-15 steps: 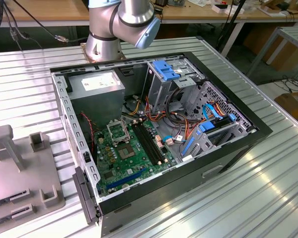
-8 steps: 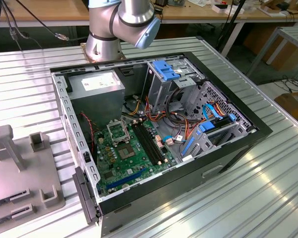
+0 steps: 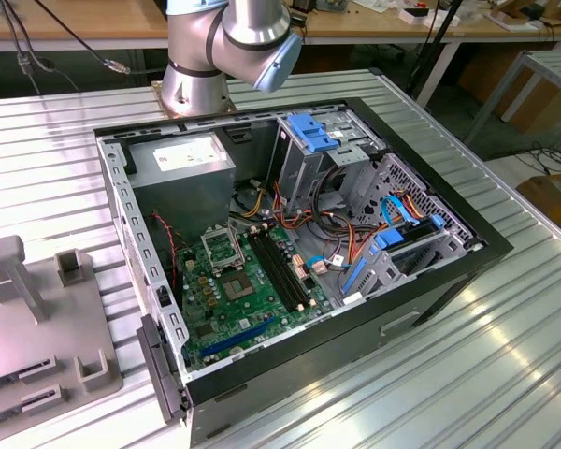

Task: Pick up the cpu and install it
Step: 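Pick up the cpu and move it towards the insertion slot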

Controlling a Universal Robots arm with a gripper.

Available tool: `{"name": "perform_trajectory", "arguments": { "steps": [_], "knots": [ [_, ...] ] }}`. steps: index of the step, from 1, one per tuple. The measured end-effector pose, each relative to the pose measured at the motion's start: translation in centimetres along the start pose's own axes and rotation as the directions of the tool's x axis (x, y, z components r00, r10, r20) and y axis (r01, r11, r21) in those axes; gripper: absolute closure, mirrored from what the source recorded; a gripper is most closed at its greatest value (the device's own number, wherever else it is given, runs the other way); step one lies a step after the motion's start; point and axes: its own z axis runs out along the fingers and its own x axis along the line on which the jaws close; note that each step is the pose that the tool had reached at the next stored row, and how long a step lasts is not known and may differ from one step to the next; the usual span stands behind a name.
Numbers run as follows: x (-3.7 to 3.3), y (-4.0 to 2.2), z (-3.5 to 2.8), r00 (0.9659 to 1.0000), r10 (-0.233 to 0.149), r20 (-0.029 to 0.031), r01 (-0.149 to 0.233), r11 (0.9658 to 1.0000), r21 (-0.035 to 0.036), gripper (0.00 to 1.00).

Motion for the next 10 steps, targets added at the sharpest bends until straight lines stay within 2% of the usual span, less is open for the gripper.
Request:
{"name": "perform_trajectory", "arguments": {
  "steps": [10],
  "knots": [
    [0.02,0.01,-0.63,1.0000,0.000,-0.0007,0.000,1.0000,-0.0011,0.53]
  ]
}}
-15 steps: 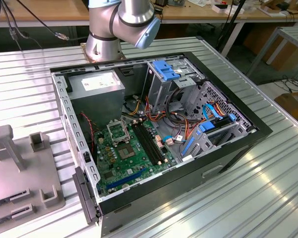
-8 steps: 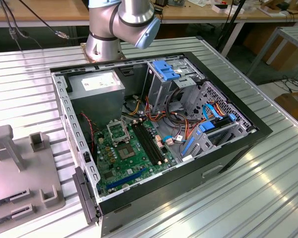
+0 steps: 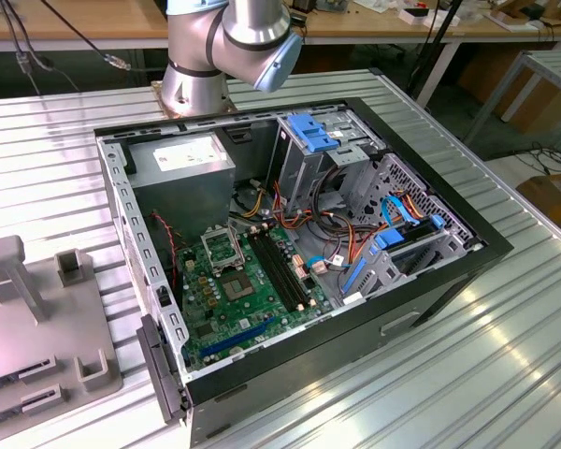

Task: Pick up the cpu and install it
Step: 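Pick up the cpu and move it towards the insertion slot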

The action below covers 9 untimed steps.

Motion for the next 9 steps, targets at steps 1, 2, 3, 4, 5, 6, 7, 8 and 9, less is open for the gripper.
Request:
{"name": "perform_trajectory", "arguments": {
  "steps": [1,2,3,4,5,6,7,8,9],
  "knots": [
    [0.00,0.00,-0.10,1.0000,0.000,-0.0002,0.000,1.0000,0.0000,0.53],
    [0.00,0.00,-0.15,1.0000,0.000,-0.0002,0.000,1.0000,0.0000,0.53],
    [0.01,0.00,-0.19,1.0000,0.000,-0.0002,0.000,1.0000,0.0000,0.53],
    [0.01,0.00,-0.24,1.0000,0.000,-0.0003,0.000,1.0000,0.0000,0.53],
    [0.01,0.00,-0.28,1.0000,0.000,-0.0004,0.000,1.0000,0.0000,0.53],
    [0.01,0.01,-0.33,1.0000,0.000,-0.0005,0.000,1.0000,0.0000,0.53],
    [0.01,0.01,-0.38,1.0000,0.000,-0.0005,0.000,1.0000,0.0000,0.53],
    [0.01,0.01,-0.43,1.0000,0.000,-0.0006,0.000,1.0000,0.0000,0.53],
    [0.01,0.01,-0.47,1.0000,0.000,-0.0006,0.000,1.0000,0.0000,0.53]
  ]
}}
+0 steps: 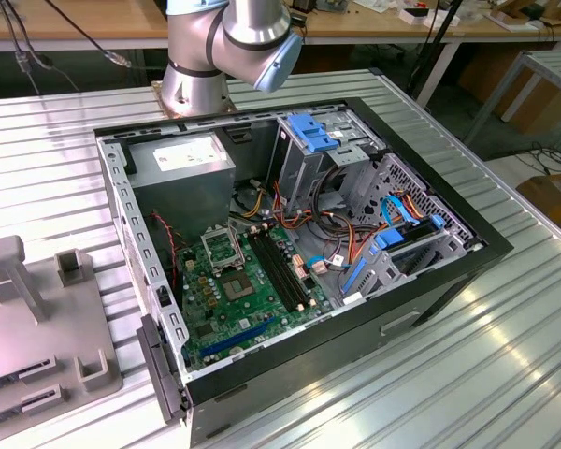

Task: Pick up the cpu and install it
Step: 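Pick up the cpu and move it towards the insertion slot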

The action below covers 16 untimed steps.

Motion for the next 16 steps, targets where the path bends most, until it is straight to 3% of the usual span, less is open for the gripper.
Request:
{"name": "perform_trajectory", "arguments": {
  "steps": [16],
  "knots": [
    [0.02,0.02,-0.93,1.0000,0.000,-0.0008,0.000,1.0000,-0.0001,0.53]
  ]
}}
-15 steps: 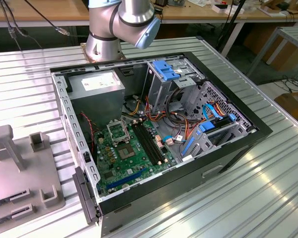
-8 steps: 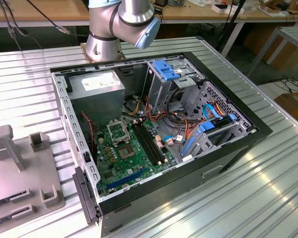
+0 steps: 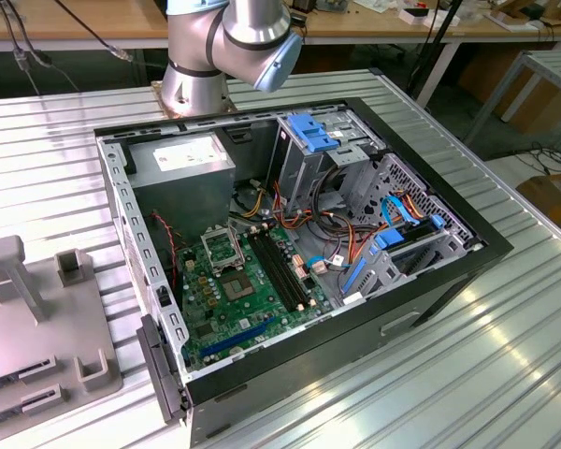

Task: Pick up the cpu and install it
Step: 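Pick up the cpu and move it towards the insertion slot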

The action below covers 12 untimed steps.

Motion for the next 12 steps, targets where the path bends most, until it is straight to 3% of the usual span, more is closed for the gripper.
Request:
{"name": "perform_trajectory", "arguments": {
  "steps": [12],
  "knots": [
    [0.03,0.01,-0.79,1.0000,0.000,-0.0009,0.000,1.0000,0.0000,0.53]
  ]
}}
